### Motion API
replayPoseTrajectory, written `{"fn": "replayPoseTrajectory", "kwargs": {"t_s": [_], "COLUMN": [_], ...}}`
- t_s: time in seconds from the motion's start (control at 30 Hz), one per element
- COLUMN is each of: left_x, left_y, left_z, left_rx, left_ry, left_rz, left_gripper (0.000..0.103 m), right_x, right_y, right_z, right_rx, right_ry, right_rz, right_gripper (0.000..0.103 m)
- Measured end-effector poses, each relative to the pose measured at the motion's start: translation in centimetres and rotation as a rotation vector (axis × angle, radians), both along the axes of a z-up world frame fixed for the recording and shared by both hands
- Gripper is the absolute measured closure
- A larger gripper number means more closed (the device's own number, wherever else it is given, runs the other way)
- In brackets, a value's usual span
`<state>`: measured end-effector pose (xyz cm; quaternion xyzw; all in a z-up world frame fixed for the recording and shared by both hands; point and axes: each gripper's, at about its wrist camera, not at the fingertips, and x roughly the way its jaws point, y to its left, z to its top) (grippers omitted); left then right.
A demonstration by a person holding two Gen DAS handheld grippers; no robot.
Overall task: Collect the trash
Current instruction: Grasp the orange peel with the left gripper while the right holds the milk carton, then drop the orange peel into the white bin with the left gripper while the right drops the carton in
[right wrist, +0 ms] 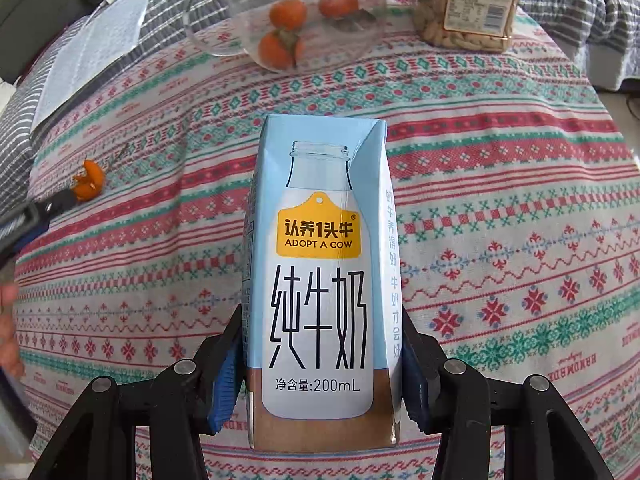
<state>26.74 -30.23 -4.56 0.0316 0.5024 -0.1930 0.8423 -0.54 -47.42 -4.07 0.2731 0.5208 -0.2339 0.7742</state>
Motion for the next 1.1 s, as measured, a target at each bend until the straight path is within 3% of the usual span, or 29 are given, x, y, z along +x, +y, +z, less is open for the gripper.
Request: {"fn": "replayPoseTrajectory", "kwargs": {"t_s": [0.13, 0.3, 0.6, 0.8, 1.1], "left_x": [1.2, 1.7, -0.9, -3.7, -7.7], "left_y": [-1.9, -3.5, -1.0, 5.2, 14.8], "left_z": [-0.2, -1.2, 0.5, 2.8, 3.7], "left_rx": [0.031, 0.059, 0.033, -0.022, -0.092], "left_ry": [-0.027, -0.011, 0.006, -0.009, -0.005], "left_rz": [0.000, -0.036, -0.088, -0.092, -0.066], "left_gripper": [0.048, 0.091, 0.095, 0.096, 0.096], "right_x": [-0.2, -0.3, -0.7, -1.0, -0.3], "right_y": [-0.5, -0.8, 0.3, 2.2, 7.2], "right_z": [0.0, 0.0, 1.1, 2.1, 3.1], "right_rx": [0.006, 0.011, 0.000, 0.031, 0.010], "right_ry": [-0.001, -0.007, -0.035, -0.082, -0.101], "right_rz": [-0.008, -0.016, 0.015, 0.047, 0.133], "right_gripper": [0.046, 0.046, 0.046, 0.046, 0.046]}}
